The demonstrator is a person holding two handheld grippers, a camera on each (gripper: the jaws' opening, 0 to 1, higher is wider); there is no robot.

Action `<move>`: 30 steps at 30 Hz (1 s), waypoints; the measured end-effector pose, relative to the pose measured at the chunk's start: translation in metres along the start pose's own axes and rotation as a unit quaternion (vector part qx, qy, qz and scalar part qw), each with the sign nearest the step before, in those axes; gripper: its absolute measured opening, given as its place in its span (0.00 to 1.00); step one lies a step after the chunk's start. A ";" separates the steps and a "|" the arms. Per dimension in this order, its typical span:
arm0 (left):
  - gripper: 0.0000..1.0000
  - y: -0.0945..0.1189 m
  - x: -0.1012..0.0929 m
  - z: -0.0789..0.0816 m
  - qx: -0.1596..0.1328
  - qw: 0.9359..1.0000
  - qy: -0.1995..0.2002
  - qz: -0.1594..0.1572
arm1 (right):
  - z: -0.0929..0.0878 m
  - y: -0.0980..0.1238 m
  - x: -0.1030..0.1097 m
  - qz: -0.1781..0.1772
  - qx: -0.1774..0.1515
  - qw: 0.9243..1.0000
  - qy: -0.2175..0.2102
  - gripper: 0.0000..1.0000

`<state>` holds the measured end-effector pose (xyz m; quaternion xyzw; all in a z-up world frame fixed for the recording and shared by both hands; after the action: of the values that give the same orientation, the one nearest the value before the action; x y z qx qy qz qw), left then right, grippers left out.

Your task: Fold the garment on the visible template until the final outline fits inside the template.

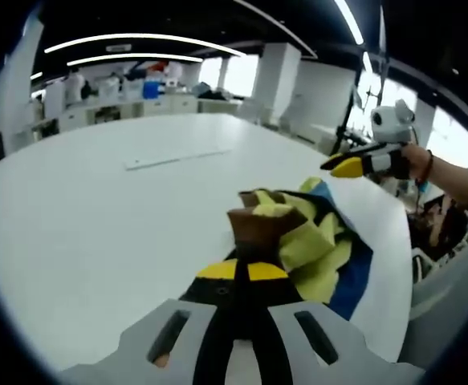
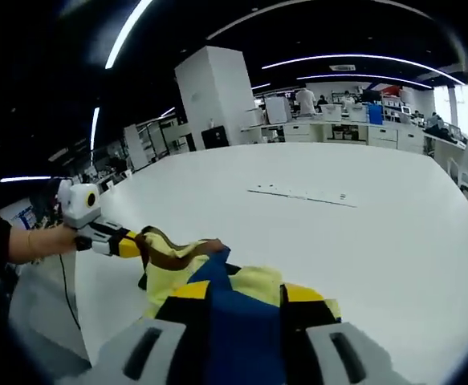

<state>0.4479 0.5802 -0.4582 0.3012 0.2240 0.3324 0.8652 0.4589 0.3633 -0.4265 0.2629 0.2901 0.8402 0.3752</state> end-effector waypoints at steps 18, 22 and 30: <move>0.00 0.003 -0.005 0.003 -0.003 1.000 -0.005 0.002 | -0.003 -0.032 0.046 -0.002 0.043 0.995 0.095 0.23; 0.00 0.003 -0.005 0.004 -0.003 1.000 -0.006 0.003 | -0.010 -0.040 0.045 -0.002 0.059 0.994 0.096 0.20; 0.00 0.004 -0.007 0.002 -0.002 1.000 -0.009 0.002 | -0.014 -0.036 0.038 -0.025 0.070 0.992 0.105 0.01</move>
<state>0.4428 0.5771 -0.4522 0.3032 0.2149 0.3321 0.8670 0.4450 0.4084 -0.4525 0.1915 0.3923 0.8311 0.3446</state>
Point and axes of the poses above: the point that each gripper's makers call its tool centre point, and the gripper's own axes: y roughly backward along the fingers, x roughly to its left, z roughly out of its top, the point moved 3 cm from there along y, roughly backward along the fingers, and after that the axes turned 14 degrees about x, right-handed, at the moved point
